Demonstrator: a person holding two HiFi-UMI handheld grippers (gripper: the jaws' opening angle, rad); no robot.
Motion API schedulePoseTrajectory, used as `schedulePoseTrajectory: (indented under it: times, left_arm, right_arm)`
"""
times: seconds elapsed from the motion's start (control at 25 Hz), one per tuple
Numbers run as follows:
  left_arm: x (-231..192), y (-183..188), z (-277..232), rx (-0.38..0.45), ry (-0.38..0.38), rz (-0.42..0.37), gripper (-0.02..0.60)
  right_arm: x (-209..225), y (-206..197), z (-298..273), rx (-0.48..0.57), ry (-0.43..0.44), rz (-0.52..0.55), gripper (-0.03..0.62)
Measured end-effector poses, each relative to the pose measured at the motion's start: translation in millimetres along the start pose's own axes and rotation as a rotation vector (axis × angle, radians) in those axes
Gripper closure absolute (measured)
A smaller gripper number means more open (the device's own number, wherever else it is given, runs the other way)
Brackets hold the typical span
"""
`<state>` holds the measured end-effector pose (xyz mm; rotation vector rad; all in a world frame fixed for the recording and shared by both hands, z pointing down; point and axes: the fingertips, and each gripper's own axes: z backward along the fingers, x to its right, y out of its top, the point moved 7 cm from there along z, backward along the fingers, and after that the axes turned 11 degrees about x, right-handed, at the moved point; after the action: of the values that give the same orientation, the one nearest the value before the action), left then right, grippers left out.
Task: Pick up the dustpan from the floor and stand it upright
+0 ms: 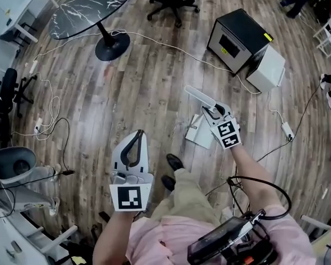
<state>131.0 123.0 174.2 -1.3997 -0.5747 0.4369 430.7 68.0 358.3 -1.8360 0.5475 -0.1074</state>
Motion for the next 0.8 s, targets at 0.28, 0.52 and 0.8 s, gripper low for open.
schedulePoseTrajectory:
  times: [0.28, 0.52, 0.8]
  left_arm:
    - [12.5, 13.0, 5.8, 0.026, -0.025, -0.012, 0.568]
    - [22.9, 19.1, 12.0, 0.040, -0.047, -0.007, 0.568]
    - [24.9, 26.3, 17.8, 0.063, -0.070, -0.013, 0.568]
  right_arm:
    - [6.3, -9.4, 26.3, -0.033, -0.032, -0.027, 0.422]
    - [3.2, -15.8, 45.0, -0.046, -0.071, -0.054, 0.369]
    - [2.2, -12.2, 76.0, -0.054, -0.148, -0.100, 0.301]
